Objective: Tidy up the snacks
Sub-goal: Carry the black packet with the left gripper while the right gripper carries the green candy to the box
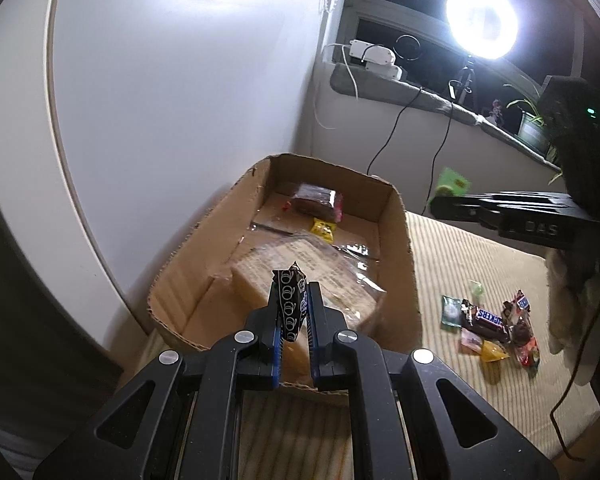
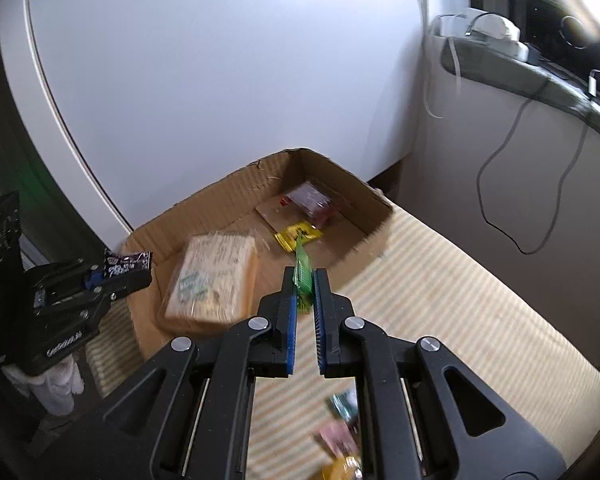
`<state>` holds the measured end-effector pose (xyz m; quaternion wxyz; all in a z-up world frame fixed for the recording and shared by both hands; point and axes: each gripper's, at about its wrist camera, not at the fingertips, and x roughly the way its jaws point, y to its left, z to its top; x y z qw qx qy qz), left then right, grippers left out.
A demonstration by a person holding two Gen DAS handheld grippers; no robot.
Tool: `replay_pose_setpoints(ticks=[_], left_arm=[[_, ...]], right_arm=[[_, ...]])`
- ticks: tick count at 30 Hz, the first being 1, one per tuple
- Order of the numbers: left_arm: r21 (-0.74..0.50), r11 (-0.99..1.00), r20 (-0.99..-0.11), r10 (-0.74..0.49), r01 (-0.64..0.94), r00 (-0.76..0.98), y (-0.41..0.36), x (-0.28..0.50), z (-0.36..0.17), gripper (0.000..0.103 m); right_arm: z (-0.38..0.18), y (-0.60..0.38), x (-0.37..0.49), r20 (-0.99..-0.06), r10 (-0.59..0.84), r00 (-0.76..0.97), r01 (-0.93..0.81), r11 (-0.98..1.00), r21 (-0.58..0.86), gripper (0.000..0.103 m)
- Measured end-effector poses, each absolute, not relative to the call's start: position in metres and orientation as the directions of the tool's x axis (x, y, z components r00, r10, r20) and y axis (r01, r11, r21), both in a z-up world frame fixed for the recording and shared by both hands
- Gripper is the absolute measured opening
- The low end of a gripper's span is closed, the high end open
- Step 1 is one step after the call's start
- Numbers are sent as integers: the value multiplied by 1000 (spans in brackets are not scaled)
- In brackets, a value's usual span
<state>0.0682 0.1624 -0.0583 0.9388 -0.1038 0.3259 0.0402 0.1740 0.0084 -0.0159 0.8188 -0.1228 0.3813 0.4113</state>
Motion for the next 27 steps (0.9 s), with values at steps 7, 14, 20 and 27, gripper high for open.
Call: replay_pose_setpoints(ticks=[7,14,20,27], left_arm=[[-167,974,-628,16,-156,778,169,72,-61,9],[-167,971,-632,28,-172,774,174,75,-64,9],[-165,971,-631,29,-170,775,175,76,-63,9],[-154,973,-626,38,-171,779,174,78,-60,14]], right_arm=[[-33,40,188,-751,569,336,-781,613,115,8],[-41,52,197,-766,554,326,-785,610,107,8],[-43,58,200,-772,551,318,-790,604,106,8],[-44,63,199,-773,549,320,-794,600,97,8]])
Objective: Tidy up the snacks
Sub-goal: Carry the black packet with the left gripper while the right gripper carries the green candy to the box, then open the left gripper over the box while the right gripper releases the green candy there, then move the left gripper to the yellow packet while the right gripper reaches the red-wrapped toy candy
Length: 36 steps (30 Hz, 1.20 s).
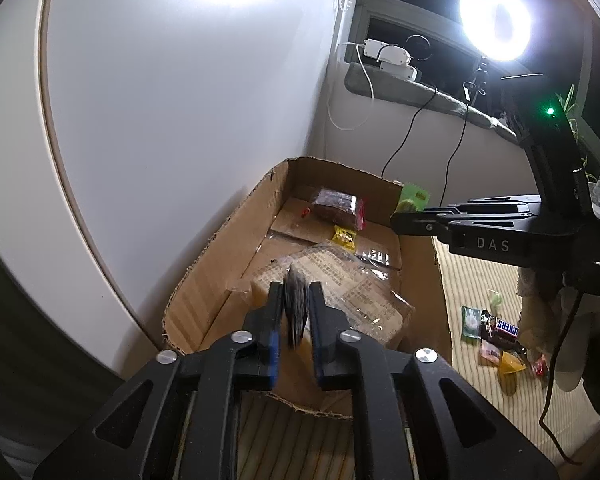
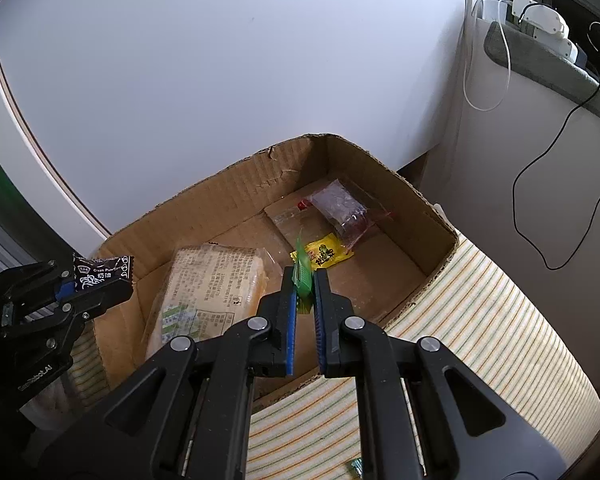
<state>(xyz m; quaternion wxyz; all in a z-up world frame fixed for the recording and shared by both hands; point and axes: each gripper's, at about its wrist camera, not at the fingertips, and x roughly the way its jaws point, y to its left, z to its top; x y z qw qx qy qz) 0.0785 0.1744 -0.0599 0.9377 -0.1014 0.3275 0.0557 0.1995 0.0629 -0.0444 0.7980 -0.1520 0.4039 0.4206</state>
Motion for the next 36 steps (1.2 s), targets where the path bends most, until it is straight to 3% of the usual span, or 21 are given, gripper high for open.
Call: replay_pose_setpoints(ticks=[1,2,3,4,5,8,24,36], left_arm=[[-153,973,-626,40,-172,779,174,78,-60,21],[-151,973,-627,41,-173,778,174,79,-59,27],[-146,973,-626,48,-178,778,174,78,-59,39],[-145,972,-625,54,-183,779,175,78,-58,46],[-151,971,-624,52,-185,780,176,77,-58,46],[-152,971,-624,52,-186,780,175,77,-57,46],[-160,976,-591,26,-149,806,158,56,-40,46],[-182,982,-582,-70,-46,810,106,44,-39,46]], right_arm=[[-44,63,200,-773,548,321,-794,601,96,13],[-44,63,200,-771,548,324,-794,601,94,25],[-43,63,199,-769,550,327,-794,601,92,34],[-42,62,198,-763,553,335,-794,602,87,56],[-40,61,197,-754,559,344,-795,601,83,69],[-33,57,192,-733,573,367,-797,600,70,82],[-6,28,172,-702,586,404,-784,617,65,85],[15,-72,140,-670,562,485,-725,687,52,85]])
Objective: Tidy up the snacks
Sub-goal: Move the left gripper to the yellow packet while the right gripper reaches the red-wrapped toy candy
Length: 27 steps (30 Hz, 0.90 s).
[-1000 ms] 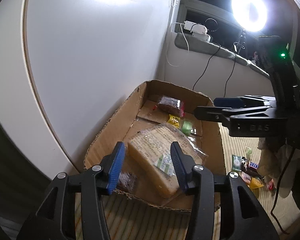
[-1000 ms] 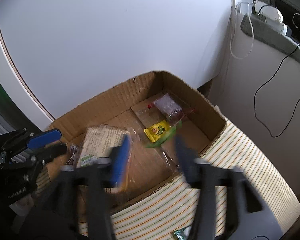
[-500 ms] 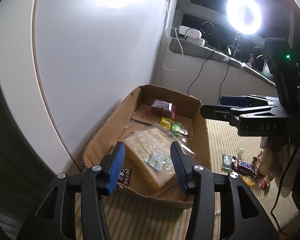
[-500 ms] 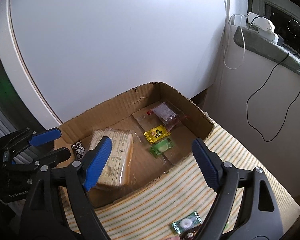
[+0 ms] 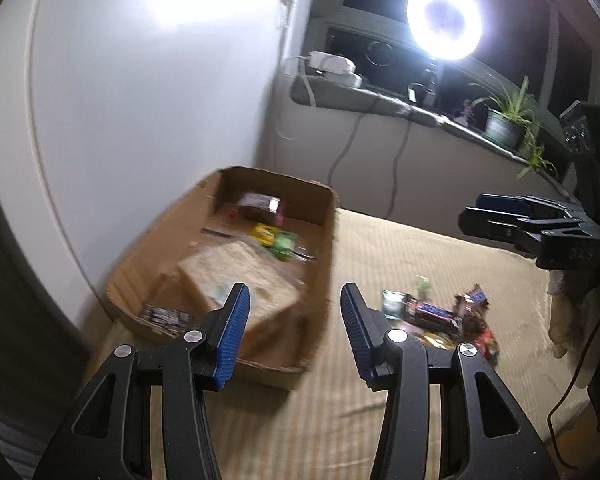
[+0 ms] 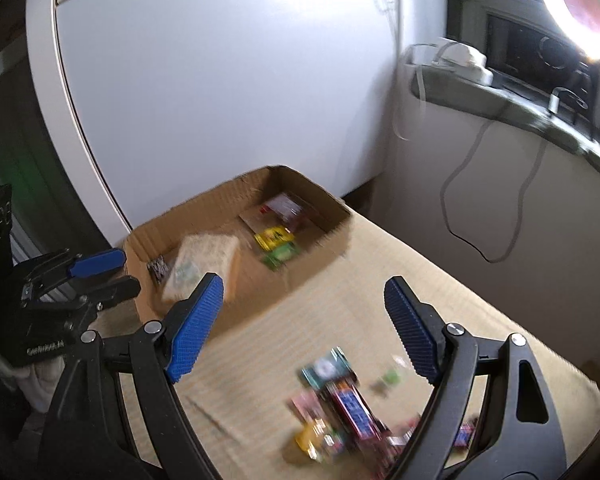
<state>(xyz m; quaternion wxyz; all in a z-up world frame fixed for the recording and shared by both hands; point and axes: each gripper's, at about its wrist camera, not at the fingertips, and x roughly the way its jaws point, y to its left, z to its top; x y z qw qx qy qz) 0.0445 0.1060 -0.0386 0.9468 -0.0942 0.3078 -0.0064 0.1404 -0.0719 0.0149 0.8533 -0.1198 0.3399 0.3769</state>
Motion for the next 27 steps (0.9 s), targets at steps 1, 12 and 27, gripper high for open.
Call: replay_pose_setpoints(ticks=[1,12,27], left_arm=[[-184,982,-583,-78,-38,809,101,44,-39,46],[-215,974,-613,-190,69,767,45,48,-56,46],[-199,962,-695,-273,188,665,-21,68,-90,46]], right_arm=[[14,-83,137,-669,553,496,-714,699,49,85],[-17,-186,114,-711,447,543,-589,806,57,85],[-80,-215,89,-795,410,446,-576,812,96,76]])
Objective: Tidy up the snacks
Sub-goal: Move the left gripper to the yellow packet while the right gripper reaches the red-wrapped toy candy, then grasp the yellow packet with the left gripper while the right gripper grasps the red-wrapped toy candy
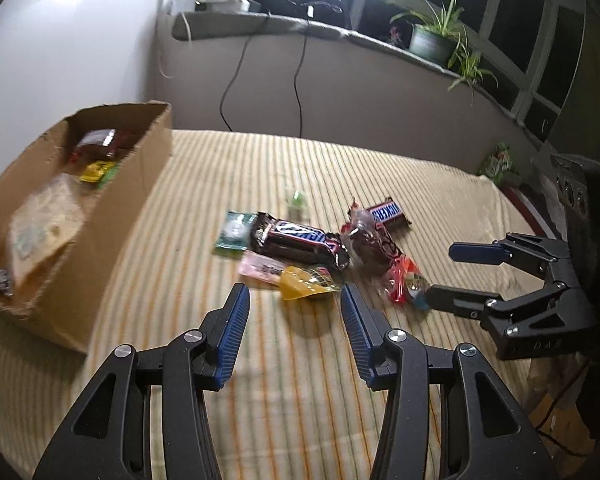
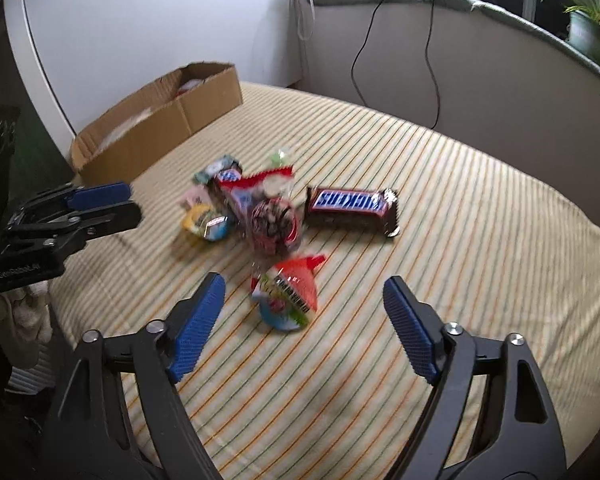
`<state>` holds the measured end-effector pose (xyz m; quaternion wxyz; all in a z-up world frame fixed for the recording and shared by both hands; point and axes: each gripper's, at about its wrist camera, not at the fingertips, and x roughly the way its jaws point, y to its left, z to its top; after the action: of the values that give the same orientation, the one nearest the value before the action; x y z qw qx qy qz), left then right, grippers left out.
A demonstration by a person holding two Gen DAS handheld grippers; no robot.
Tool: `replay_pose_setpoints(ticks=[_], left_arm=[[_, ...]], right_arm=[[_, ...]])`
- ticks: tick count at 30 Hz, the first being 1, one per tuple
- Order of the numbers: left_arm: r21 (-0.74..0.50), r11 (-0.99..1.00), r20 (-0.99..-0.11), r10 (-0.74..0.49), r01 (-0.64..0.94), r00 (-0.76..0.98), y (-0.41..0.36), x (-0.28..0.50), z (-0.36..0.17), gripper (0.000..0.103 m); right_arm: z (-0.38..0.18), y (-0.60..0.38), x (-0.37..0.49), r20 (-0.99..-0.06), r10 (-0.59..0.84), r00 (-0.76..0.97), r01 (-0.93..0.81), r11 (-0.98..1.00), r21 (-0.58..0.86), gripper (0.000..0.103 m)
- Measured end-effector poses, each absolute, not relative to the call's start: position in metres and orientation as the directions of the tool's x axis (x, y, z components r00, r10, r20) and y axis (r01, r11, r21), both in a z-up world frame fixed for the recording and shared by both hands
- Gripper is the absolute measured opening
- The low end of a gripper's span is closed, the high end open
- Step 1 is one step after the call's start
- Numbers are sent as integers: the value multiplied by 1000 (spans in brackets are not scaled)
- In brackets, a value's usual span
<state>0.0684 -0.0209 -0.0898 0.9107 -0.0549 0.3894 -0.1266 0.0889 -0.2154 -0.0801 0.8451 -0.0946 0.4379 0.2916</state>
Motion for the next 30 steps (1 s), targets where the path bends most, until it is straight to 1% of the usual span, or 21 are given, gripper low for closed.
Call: replay_pose_setpoints(ticks=[5,12,13,14,16,17,19,23,26,28,30], left_arm=[[-177,964,-719,-264,198,643,-33,81,-100,46],[-142,968,-742,-243,207,625,-44,92,-110,46],[-140,968,-745,-242,208,622,-46,93,-111,46],[-139,968,-748,-241,209,619,-47,94,-113,46],[-133,969,-752,-235,208,616,-48,95,-116,46],[-131,970,-752,-233,207,616,-49,96,-116,46],[-126,970,-752,-230,207,618,-50,97,-116,41],[-116,972,-753,-220,203,620,-50,97,-116,37],[-107,972,-754,-217,209,620,-52,97,-116,31],[-107,971,-754,-219,213,620,-51,96,-116,22],[-107,971,-755,-220,215,618,-51,97,-117,22]], right_arm=[[-92,-208,91,-811,420,406,-594,796,115,61],[-104,-208,104,-822,428,376,-583,799,149,60],[-106,-208,105,-823,428,372,-584,798,151,58],[-106,-208,105,-824,429,369,-585,797,153,53],[-107,-208,105,-823,431,370,-585,796,154,49],[-107,-209,105,-822,436,367,-584,795,162,45],[-106,-209,106,-821,438,365,-582,796,166,43],[-106,-211,104,-823,433,368,-583,797,159,41],[-106,-211,103,-826,426,370,-584,798,150,40],[-106,-211,103,-826,425,371,-583,799,149,40],[-105,-213,102,-825,426,370,-581,799,152,39]])
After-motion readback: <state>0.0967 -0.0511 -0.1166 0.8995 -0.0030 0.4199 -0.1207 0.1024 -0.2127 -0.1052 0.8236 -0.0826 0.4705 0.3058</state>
